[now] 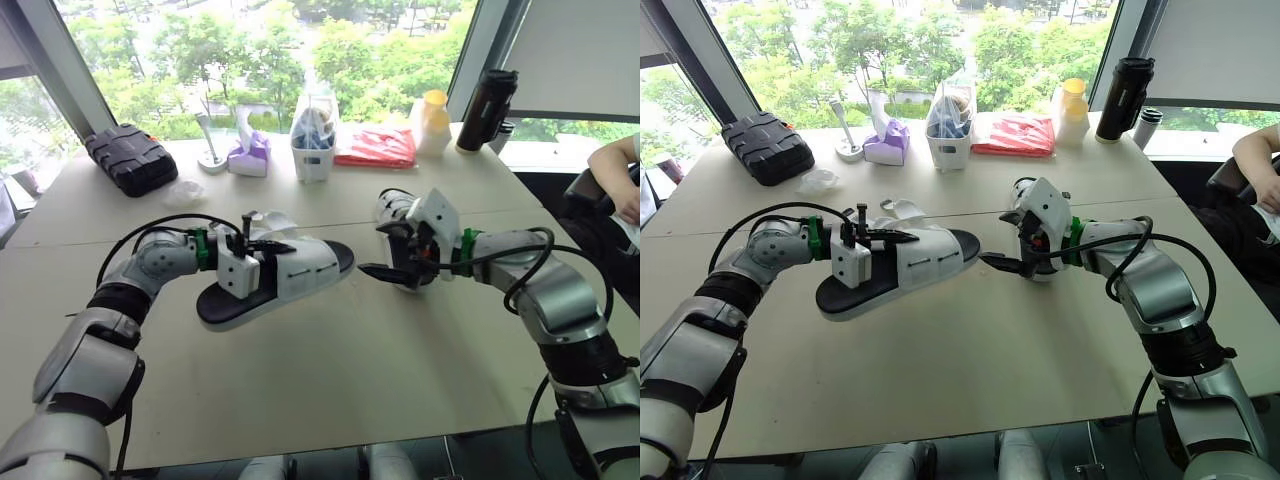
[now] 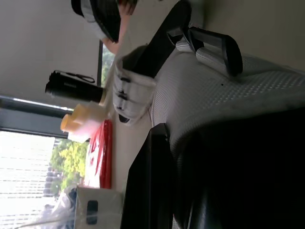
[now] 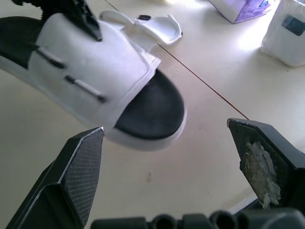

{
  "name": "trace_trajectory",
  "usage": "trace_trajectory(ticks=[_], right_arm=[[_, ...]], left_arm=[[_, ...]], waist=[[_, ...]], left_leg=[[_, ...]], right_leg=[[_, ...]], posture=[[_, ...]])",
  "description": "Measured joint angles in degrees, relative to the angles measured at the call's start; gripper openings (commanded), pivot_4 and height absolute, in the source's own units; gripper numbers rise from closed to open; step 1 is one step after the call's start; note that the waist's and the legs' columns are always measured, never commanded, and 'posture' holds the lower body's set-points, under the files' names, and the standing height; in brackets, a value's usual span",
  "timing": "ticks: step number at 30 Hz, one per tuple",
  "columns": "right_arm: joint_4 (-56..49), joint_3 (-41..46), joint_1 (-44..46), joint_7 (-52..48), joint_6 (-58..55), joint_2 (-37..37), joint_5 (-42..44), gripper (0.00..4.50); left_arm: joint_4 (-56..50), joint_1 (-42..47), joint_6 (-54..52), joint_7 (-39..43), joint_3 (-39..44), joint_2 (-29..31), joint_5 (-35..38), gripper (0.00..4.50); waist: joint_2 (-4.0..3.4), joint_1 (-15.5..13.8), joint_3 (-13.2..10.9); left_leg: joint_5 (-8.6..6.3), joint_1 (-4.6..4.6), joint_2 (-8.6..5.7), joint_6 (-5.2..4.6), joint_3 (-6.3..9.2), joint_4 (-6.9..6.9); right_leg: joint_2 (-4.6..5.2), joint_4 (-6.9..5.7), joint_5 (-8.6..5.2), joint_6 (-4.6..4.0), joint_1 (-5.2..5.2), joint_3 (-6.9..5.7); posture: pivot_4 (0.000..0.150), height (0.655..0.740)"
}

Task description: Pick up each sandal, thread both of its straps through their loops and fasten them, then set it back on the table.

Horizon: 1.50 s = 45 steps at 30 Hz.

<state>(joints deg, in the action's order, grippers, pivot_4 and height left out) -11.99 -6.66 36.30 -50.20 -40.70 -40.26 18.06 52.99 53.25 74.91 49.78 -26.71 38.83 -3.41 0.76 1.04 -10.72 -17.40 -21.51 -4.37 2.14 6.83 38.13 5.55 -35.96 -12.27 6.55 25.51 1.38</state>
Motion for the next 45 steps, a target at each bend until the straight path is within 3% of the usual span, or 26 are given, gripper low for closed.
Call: trace_trajectory(ticks=[9, 23, 27, 34, 40, 45], right_arm=[[-0.09, -0.01, -0.03, -0.96, 0.25, -0.28, -0.96, 4.50], [-0.20, -1.81, -0.25, -1.23, 0.26, -0.24, -1.49, 4.50], [-0.21, -2.39, -0.24, -1.27, 0.34, -0.22, -1.60, 4.50], [-0.20, -3.03, -0.10, -1.46, 1.20, -0.13, -1.99, 4.50], [-0.16, -3.68, -0.07, -1.87, 1.32, -0.09, -2.09, 4.50], [0.00, -3.89, -0.02, -2.62, 2.42, 0.12, -2.08, 4.50]], left_arm=[[-1.49, -2.66, 10.57, 4.03, -6.74, 3.93, 3.92, 0.04], [-4.42, -6.86, 16.87, -4.28, -6.56, 5.00, -4.06, 0.04], [-3.96, -7.99, 16.87, -6.55, -6.51, 5.46, -5.39, 1.28], [-3.00, -10.10, 16.52, -9.61, -5.79, 6.97, -6.38, 4.46], [-2.35, -12.78, 15.26, -11.55, -5.65, 11.55, -4.41, 4.46], [-8.01, -19.23, 0.39, -2.14, -6.05, 17.11, 14.08, 4.46]], waist=[[-0.01, -0.33, 0.00], [-0.02, -0.14, 0.01], [-0.02, -0.19, 0.01], [-0.03, -0.20, 0.02], [-0.05, 0.22, 0.03], [-0.09, 0.18, 0.04]], left_leg=[[-0.03, 0.02, 0.01, -0.05, -0.01, 0.07], [-0.04, 0.05, 0.02, -0.08, -0.02, 0.08], [-0.04, 0.06, 0.02, -0.08, -0.02, 0.08], [-0.04, 0.10, 0.03, -0.08, -0.02, 0.07], [-0.04, 0.15, 0.14, -0.08, -0.02, 0.06], [-0.04, 0.18, 0.23, -0.08, -0.02, 0.06]], right_leg=[[-0.02, -0.02, 0.00, 0.00, -0.05, 0.01], [-0.05, -0.05, 0.00, 0.00, -0.05, 0.01], [-0.05, -0.06, 0.00, 0.00, -0.06, 0.01], [-0.05, -0.06, 0.00, 0.00, -0.08, 0.01], [-0.16, -0.10, 0.00, 0.00, -0.08, 0.03], [-0.15, -0.17, 0.00, 0.00, -0.08, 0.04]], posture=[[0.150, 0.7400], [0.150, 0.7400], [0.150, 0.7400], [0.150, 0.7400], [0.150, 0.7400], [0.150, 0.7400]])
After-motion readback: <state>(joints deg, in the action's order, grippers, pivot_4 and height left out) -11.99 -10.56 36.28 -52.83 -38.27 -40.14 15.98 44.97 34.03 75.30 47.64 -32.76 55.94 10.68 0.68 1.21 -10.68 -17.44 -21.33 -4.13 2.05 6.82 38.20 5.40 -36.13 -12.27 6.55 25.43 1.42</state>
